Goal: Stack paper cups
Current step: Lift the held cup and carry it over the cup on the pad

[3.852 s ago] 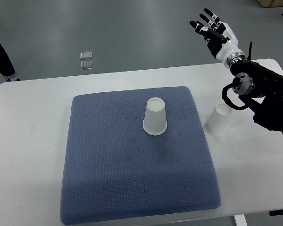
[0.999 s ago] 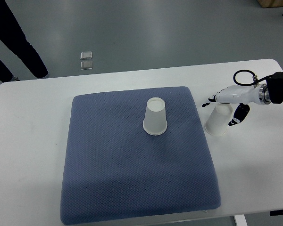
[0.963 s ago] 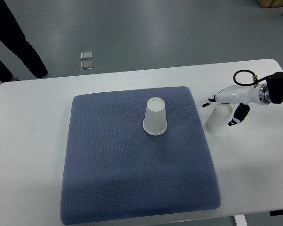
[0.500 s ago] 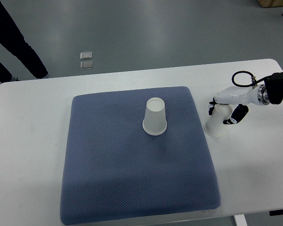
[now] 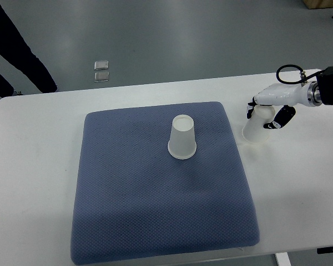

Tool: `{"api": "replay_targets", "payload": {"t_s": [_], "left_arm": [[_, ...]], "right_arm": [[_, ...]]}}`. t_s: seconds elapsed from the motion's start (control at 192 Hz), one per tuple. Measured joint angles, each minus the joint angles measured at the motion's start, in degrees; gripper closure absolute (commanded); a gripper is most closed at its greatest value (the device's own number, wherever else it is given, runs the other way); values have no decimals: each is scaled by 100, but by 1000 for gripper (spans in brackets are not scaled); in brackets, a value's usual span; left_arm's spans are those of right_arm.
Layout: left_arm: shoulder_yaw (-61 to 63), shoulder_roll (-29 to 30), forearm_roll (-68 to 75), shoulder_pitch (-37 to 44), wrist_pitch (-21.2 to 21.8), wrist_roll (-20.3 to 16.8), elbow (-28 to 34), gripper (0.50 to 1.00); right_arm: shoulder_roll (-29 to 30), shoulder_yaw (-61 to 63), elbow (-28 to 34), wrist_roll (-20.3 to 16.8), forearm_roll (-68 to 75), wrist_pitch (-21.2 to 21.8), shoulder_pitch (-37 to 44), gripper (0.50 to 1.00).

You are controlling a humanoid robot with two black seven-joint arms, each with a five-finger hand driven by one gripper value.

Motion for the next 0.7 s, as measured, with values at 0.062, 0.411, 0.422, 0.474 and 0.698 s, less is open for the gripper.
{"api": "replay_targets", "payload": {"t_s": [0.062,0.411,0.422,0.474,0.698], "left_arm": [[0,0,0,0,0,0,0,500],[-1,0,0,0,0,0,0,500],[-1,0,0,0,0,0,0,500],[-1,0,0,0,0,0,0,500],[-1,0,0,0,0,0,0,500]], "right_arm": [[-29,13,23,1,12,82,170,857],[53,36,407,-1,116,676,1140,857],[58,36,421,-1,117,695,1164,857],[97,37,478,-1,125,804,1293,857],[269,39,642,38,256,1210,1817,857]]}}
